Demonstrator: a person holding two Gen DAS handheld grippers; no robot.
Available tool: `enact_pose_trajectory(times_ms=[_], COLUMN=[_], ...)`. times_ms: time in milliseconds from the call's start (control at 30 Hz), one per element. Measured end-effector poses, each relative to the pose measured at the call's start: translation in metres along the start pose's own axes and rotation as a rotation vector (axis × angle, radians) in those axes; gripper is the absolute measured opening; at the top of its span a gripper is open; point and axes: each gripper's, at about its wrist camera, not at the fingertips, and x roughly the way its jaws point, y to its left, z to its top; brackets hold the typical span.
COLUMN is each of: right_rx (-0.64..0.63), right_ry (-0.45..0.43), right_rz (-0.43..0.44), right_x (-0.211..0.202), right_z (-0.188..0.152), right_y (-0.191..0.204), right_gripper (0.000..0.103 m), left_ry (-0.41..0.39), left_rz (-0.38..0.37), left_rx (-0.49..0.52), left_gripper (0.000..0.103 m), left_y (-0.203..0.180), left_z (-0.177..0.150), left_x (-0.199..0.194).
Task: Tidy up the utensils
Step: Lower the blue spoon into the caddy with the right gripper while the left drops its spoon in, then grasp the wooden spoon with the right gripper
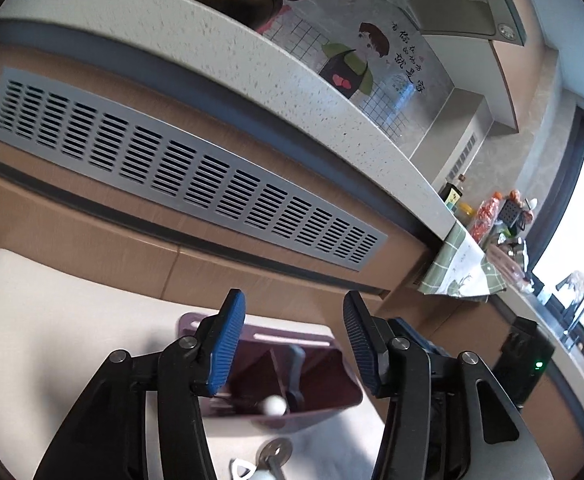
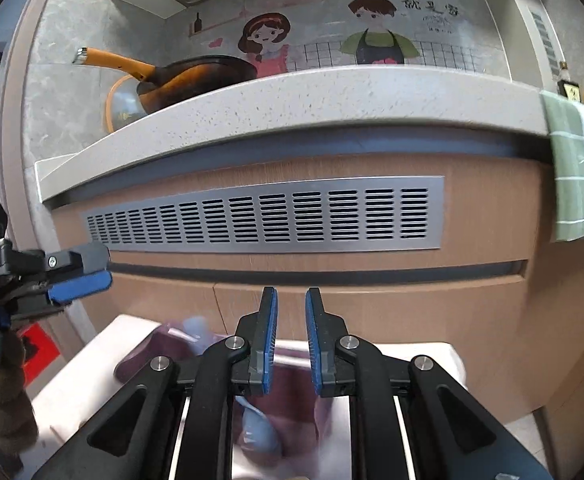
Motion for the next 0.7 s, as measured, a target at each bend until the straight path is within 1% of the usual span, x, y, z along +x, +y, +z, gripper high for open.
enact_pose_trajectory(times_ms=[67,167,200,267,333,433,533,633,700], right_rx=[0.0,-0.024,-0.048,-0.093,-0.137,-0.175,-0.189,-0.202,-0.214], right_ry=[0.02,0.09,0.131,0.207,0.282,0.394,0.458,0.494,0.526], right_rz=[0.013,0.064,0.081,0.104,0.121,0.152,0.184,0.243,0.287], right_x=[-0.014,-0.032,-0.037,-0.041,-0.043,-0.041,-0.037,-0.031,-0.023], right_z=[-0.003,-0.014,-0.021,-0.039,-0.061,-0.094,-0.113,-0.118,-0.12], right_y=[0.002,0.011,0.016,0.027,0.037,0.048,0.055,0.065,0.074], right_gripper=[0.016,0.021,0.021,0.021,0.021,0.021,0.021,0.021,0.022], left_ry=[-0.001,0.017,0.026,0.046,0.092,0.168,0.219,0.237,0.219], left_rz=[0.032,0.121,0.155,0.21,0.264,0.302,0.33,0.362,0.386], left_rx=[0.02,0.1,0.132,0.177,0.203,0.196,0.162,0.142,0.1], left_gripper=[0.056,0.064,0.067,0.068,0.069,0.071,0.071,0.071,0.071], left_y=[-0.001,-0.001,0.0,0.002,0.01,0.026,0.042,0.055,0.067], left_z=[-0.005,-0.023,-0.031,-0.045,-0.066,-0.093,-0.112,-0.115,-0.111], left_x=[-0.013,-0.034,-0.039,-0.044,-0.048,-0.051,-0.058,-0.07,-0.083])
